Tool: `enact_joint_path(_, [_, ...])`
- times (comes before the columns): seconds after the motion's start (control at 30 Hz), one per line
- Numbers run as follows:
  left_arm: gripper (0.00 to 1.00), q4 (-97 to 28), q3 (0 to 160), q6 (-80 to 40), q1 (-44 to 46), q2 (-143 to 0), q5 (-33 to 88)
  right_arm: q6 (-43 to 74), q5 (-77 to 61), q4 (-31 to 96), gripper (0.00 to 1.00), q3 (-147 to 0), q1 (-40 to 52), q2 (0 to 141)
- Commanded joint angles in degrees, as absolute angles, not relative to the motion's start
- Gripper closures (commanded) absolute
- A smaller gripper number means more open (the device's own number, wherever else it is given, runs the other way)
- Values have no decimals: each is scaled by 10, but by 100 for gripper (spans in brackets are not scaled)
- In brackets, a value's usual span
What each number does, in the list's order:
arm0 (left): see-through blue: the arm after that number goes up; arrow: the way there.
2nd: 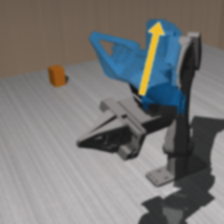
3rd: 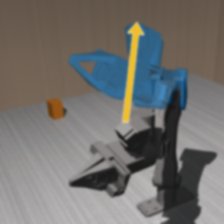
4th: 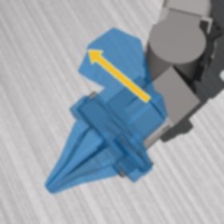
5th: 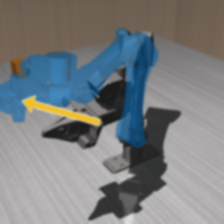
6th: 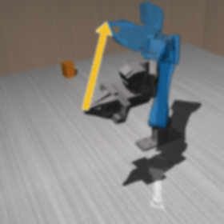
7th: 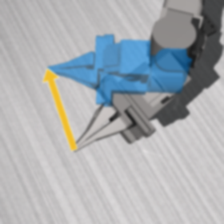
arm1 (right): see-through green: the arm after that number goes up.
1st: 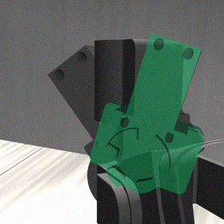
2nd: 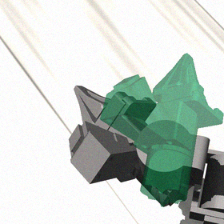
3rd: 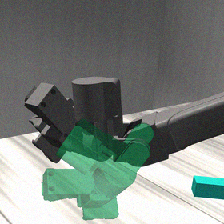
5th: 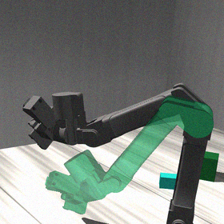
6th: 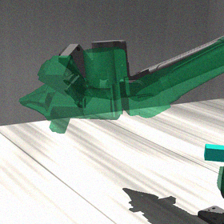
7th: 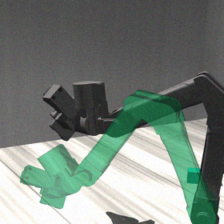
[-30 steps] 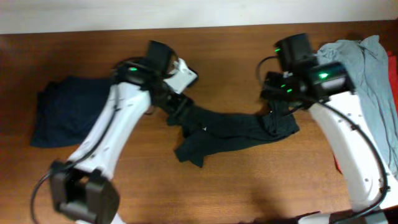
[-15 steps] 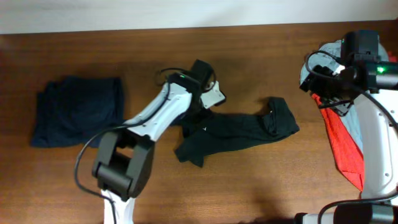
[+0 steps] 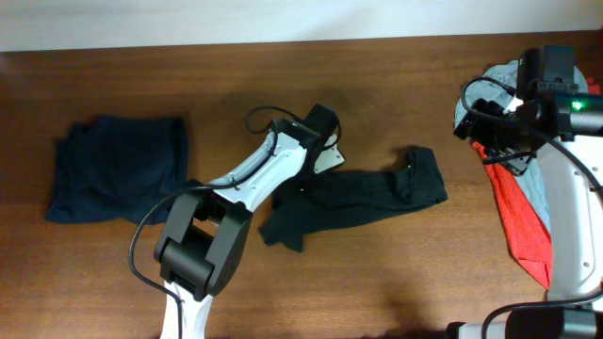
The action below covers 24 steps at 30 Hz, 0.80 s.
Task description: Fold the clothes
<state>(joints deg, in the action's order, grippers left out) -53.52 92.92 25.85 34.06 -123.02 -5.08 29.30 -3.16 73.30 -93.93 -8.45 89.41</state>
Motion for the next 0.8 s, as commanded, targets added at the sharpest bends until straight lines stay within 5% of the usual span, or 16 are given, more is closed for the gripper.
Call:
enact_joint_path(0.0, [97,-550,960,247,341,-1205,-110,287,-38,735,18,-940,-87,885])
enact_joint_path(0.3, [96,-563,983,249,339,-1152,-128,241,-23,730,17,-931,-87,886])
enact_joint_path(0.4, [81,-567,983,249,339,-1152,-140,229,-23,730,17,-931,-87,887])
enact_joint_path(0.57, [69,-569,983,249,339,-1152,-139,229,-23,730,17,-931,-87,887])
enact_joint_path(0.77, [72,-568,983,249,339,-1152,-137,229,-23,730,17,-931,-87,887])
